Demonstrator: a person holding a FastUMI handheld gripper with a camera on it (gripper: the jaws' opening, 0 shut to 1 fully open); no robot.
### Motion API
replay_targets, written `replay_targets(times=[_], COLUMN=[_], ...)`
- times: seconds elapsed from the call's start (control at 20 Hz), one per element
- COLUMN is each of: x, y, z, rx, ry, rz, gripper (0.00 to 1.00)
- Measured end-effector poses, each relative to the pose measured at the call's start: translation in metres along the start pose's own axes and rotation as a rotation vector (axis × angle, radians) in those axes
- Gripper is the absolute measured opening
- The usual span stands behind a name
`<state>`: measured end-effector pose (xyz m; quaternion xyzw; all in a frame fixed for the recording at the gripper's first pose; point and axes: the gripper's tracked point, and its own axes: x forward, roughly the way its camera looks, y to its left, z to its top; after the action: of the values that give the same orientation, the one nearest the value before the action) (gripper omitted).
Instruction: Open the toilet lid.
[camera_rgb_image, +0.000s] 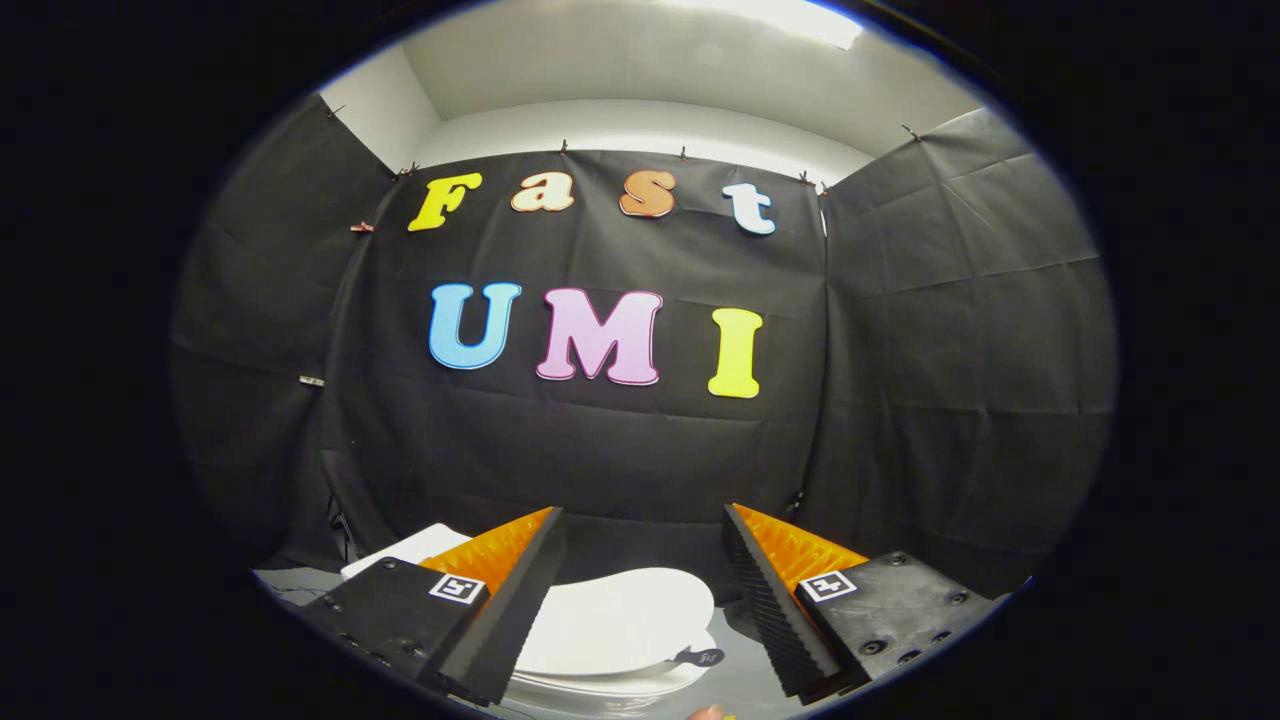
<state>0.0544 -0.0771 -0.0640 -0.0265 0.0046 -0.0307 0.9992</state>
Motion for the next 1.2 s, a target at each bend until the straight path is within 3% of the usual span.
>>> replay_targets(times=[0.45,0.8,1.2], x=[0.008,0.023,0.028], y=[-0.021,-0.016,0.003], z=[-0.041,-0.094,-0.137], rx=[-0.030,-0.066,-0.118], ry=[0.017,0.041,0.014], rz=[0.000,0.048,0.157], gripper=[0.98,0.98,0.98])
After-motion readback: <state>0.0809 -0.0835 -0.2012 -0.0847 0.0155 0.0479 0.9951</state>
